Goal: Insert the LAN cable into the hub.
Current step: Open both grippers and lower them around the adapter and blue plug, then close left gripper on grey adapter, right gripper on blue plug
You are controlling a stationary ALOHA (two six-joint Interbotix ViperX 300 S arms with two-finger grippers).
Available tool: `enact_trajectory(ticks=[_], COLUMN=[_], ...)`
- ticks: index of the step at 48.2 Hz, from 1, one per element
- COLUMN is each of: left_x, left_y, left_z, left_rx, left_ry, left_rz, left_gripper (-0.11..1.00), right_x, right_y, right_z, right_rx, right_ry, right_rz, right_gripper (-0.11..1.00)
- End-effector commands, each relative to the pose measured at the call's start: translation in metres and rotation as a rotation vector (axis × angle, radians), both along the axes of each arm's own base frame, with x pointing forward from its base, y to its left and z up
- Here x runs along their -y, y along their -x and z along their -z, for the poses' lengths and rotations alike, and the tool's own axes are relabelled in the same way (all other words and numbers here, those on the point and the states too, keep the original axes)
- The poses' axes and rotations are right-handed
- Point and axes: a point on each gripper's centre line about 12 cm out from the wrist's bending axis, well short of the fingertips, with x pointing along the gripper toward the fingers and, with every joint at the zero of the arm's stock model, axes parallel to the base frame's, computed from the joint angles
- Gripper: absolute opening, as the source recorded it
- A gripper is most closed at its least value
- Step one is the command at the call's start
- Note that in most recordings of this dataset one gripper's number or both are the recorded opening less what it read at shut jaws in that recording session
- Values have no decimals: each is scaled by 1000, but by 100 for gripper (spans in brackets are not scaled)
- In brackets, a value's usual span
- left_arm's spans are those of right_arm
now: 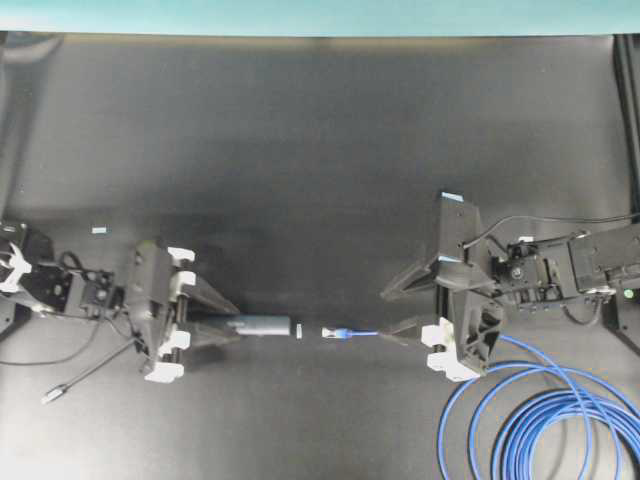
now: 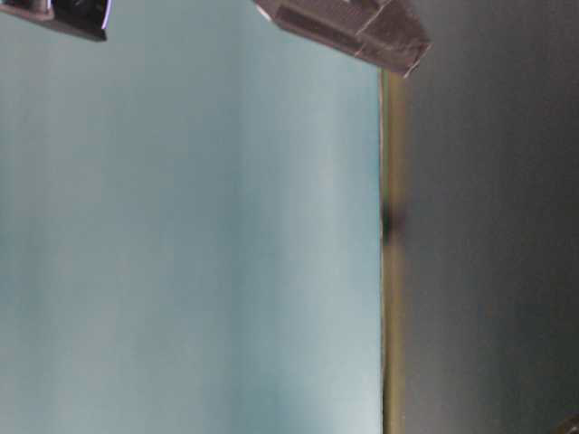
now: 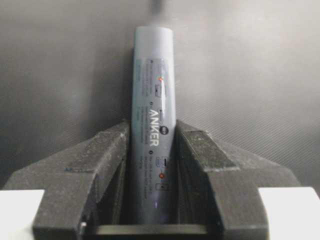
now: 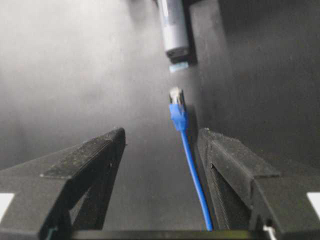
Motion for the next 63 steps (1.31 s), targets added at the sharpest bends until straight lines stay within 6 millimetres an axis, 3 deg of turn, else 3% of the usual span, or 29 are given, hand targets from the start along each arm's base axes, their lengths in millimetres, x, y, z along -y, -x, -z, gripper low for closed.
enact_trajectory(ticks=[1,11,20,37,52,57,63], left_x=[3,0,-4,-2,-2,-1,-1], left_y=[-6,-17,-25,-29,-30,-30,-29], left_z=[-14,-54,-77,-86,-90,-90,-88], left_rx=[32,-22,-195,-239,-233,-233,-255], left_ry=[3,-10,-54,-53,-50,-52,-57], left_rz=[8,-7,-21,-24,-24,-20,-20], left_gripper=[29,29,29,29,29,29,29], right_x=[-1,-1,-3,-4,-4,-2,-1], right_y=[-1,-3,-13,-38,-42,-43,-38], right_z=[1,22,53,97,123,123,123], right_rx=[14,14,-15,13,-33,-25,-36], right_ry=[1,21,58,116,127,130,114], right_rz=[-4,-15,-40,-75,-78,-77,-56], right_gripper=[58,59,59,58,56,49,18])
